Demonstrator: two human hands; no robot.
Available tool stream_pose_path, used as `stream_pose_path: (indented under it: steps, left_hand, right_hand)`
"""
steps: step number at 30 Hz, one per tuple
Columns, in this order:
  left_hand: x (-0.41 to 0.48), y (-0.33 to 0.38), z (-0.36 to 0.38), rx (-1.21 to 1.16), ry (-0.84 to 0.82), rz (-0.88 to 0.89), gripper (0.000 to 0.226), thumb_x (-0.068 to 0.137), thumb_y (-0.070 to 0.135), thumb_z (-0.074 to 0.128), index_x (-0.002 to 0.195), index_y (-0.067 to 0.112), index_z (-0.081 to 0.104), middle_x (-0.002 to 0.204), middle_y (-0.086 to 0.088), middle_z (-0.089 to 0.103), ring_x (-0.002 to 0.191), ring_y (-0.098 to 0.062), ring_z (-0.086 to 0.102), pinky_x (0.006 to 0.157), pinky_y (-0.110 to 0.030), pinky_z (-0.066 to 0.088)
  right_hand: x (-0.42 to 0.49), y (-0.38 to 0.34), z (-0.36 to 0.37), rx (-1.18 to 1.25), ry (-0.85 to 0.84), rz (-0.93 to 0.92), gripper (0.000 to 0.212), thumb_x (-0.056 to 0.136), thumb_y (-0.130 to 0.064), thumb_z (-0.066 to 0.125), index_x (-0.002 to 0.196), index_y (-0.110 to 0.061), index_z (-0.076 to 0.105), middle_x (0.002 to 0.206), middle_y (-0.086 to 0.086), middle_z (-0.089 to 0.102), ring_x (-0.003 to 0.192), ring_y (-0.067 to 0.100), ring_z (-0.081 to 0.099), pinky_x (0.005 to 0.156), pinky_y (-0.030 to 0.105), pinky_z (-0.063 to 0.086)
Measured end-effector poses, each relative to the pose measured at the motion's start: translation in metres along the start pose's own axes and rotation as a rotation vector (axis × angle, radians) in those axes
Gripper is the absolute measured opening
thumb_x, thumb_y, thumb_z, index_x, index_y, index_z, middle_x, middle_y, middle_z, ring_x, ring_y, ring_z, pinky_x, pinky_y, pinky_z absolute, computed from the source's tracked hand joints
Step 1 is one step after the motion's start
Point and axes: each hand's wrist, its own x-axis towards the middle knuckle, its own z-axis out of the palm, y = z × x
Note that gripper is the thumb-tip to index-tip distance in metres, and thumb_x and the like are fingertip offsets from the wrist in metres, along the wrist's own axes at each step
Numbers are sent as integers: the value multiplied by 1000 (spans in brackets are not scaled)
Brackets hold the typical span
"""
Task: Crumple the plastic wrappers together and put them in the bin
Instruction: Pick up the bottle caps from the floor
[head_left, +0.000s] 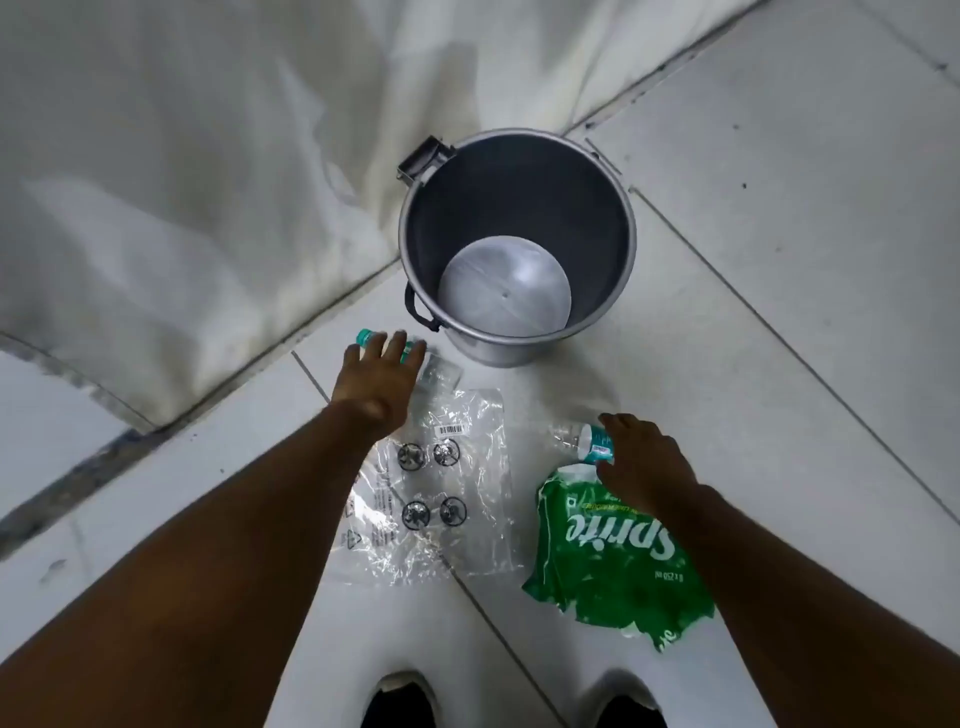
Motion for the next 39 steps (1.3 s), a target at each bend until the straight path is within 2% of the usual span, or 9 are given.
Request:
stream_pose_path:
  steps: [3,9,13,16,20,26,33,37,39]
  left_hand:
    - [15,-6,1,89,-26,-3,82,86,13,56,155,19,12,161,-12,16,147,-37,14,113,-52,22]
    - [31,-8,3,184,-35,16,65,89,21,57,147,16,30,151,-11,36,141,-36,26,112,-51,23]
    - [22,-8,4,202,-14,30,51,91,20,48,141,15,37,144,-10,45,137,-36,32,111,-53,23]
    - [-7,-10,-8,190,12,7,44,91,30,47,132,15,42,131,-9,55,120,-34,46,99,-48,33]
    - [-62,4,-26,-24,-20,-49,52,88,50,53,126,15,46,121,-9,58,108,-32,55,86,-44,43]
    - [-126,76,-44,-660,-128,-158,55,85,56,62,119,15,49,115,-10,64,100,-31,62,79,-36,48]
    - [-150,183,-53,-908,-209,-187,46,84,56,67,111,22,49,105,-1,68,84,-21,62,72,-32,49]
    - [-149,225,-37,-941,-245,-205,56,85,53,68,125,19,49,113,-2,67,99,-25,65,81,-31,48]
    - [-147,241,-23,-912,-254,-253,62,86,53,65,132,18,44,118,-6,67,106,-29,65,88,-36,50]
  right_hand:
    - [13,4,9,5,-13,25,72,86,-31,64,149,-16,32,147,8,46,125,30,49,101,43,43]
    - [30,4,14,-44,-63,16,74,86,-35,67,148,-17,32,142,9,51,120,30,52,99,43,45]
    - [26,2,8,-44,33,-26,71,83,-34,72,143,-17,38,133,10,56,113,29,56,95,44,48]
    - [8,-2,-5,3,137,-32,67,81,-34,75,137,-15,44,124,10,59,105,28,59,88,43,51]
    - [-33,-5,-24,113,180,3,61,81,-35,74,132,-15,46,118,12,59,102,30,58,85,44,51]
    - [-96,10,-36,335,179,144,58,83,-40,71,130,-16,45,118,10,57,103,30,56,85,43,50]
    - [-137,45,-23,515,165,344,60,80,-43,74,128,-15,49,117,8,62,105,28,61,86,37,49]
    - [-141,53,6,605,145,452,58,78,-46,77,118,-13,52,113,9,66,100,28,63,85,37,51]
    - [-141,51,22,626,147,493,59,78,-47,76,118,-10,53,112,11,67,101,29,64,86,39,52]
